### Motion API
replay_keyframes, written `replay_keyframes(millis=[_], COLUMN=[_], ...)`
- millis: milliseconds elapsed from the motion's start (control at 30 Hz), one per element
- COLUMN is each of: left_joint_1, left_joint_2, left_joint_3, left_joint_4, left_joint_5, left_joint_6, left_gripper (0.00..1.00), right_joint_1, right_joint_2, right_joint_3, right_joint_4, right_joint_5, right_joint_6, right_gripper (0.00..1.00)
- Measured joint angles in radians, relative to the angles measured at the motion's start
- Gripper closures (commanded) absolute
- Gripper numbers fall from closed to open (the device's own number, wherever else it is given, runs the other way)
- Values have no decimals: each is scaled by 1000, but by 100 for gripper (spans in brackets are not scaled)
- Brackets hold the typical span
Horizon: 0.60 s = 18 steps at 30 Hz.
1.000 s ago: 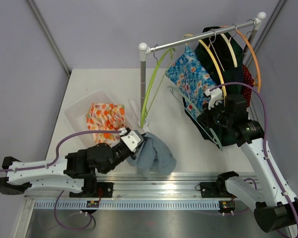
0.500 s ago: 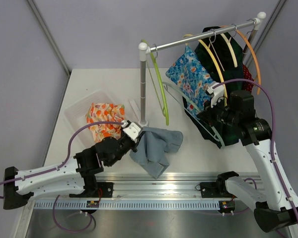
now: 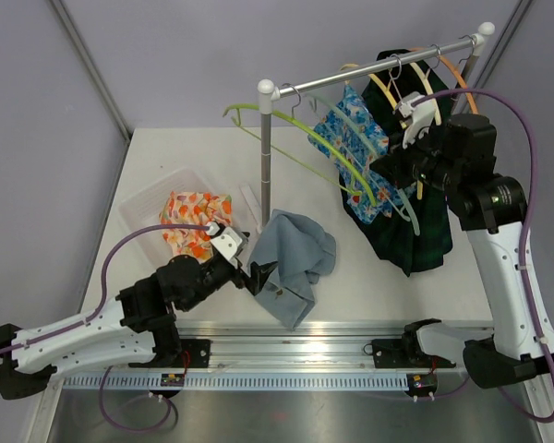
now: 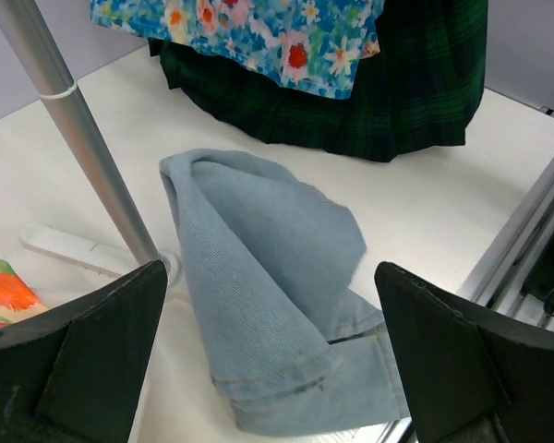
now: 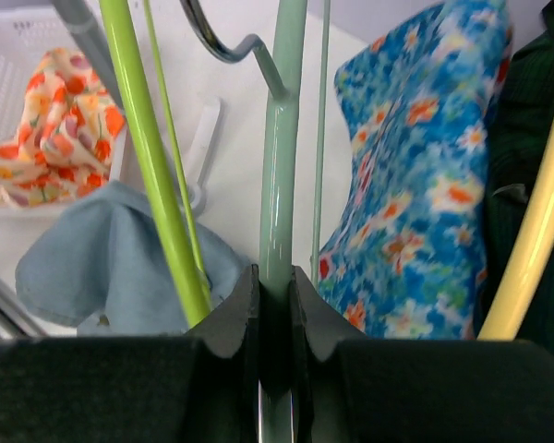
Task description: Remove the skirt from the hanger
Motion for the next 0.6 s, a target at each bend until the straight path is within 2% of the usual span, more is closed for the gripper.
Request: replay_keyframes(millis=[267,600], left_joint_1=[0,0], left_joint_2=[-20,-69], left_joint_3=[16,-29], left_joint_4=[-85,-92], left_joint_5=[24,52], left_joint_6=[-27,4], left_gripper=[1,1], right_joint_1=[46,162], right_joint_2=[195,346], right_joint_3=[237,379], right_joint_4=[-20,-22], right_joint_5=[45,121], right_joint_6=[26,53], right_gripper=[100,100])
